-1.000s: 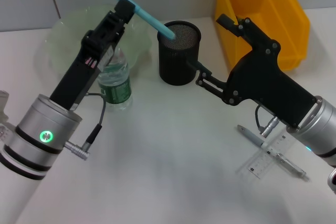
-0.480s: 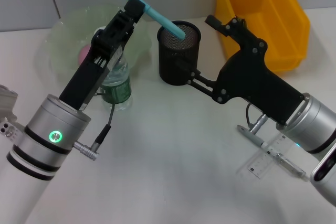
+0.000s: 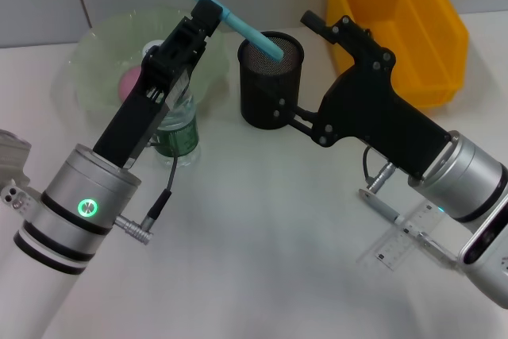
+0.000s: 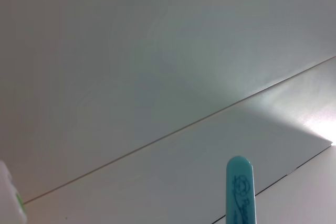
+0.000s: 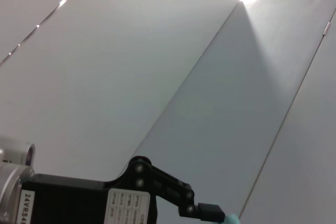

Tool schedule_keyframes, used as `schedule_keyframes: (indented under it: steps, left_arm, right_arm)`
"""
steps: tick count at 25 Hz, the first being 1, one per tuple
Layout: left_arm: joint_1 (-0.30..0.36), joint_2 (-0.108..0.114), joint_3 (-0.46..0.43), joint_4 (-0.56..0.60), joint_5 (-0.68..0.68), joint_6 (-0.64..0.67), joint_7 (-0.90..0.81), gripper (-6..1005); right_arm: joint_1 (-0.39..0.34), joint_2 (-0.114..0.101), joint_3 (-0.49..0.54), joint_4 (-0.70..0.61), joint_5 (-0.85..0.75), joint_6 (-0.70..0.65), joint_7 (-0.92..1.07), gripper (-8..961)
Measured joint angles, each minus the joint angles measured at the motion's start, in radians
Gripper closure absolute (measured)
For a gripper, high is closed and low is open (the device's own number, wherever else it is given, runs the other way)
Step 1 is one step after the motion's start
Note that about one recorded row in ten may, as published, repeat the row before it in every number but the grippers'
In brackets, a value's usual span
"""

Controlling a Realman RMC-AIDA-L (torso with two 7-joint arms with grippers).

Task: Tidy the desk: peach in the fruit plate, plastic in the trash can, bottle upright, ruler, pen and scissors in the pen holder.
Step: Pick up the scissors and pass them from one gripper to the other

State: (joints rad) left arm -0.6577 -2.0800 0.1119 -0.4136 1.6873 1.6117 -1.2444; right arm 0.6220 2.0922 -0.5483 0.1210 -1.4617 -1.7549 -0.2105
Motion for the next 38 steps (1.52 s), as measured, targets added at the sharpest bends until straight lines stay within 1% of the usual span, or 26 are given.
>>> schedule_keyframes:
  steps: [7, 12, 25, 35, 38]
  left_arm:
    - [-0.003, 0.000, 0.000, -0.007, 0.000, 0.000, -0.002, 783]
    - [-0.001, 0.000, 0.000, -0.011, 0.000, 0.000, -0.001, 783]
    - [0.003, 0.000, 0.000, -0.013, 0.000, 0.000, -0.002, 783]
    - [0.006, 0.000, 0.000, -0.011, 0.000, -0.001, -0.007, 784]
    - [0.006, 0.000, 0.000, -0.009, 0.000, -0.001, -0.008, 784]
  right_arm:
    - [0.013, 0.000, 0.001, -0.001, 0.000, 0.019, -0.003, 213]
    - [0.023, 0.000, 0.001, 0.008, 0.000, 0.034, -0.047, 212]
    - [0.043, 0.000, 0.013, 0.013, -0.004, 0.039, -0.050, 230]
    - [0.062, 0.000, 0.013, 0.023, -0.005, 0.056, -0.050, 459]
    - [0.063, 0.000, 0.013, 0.023, -0.003, 0.059, -0.050, 511]
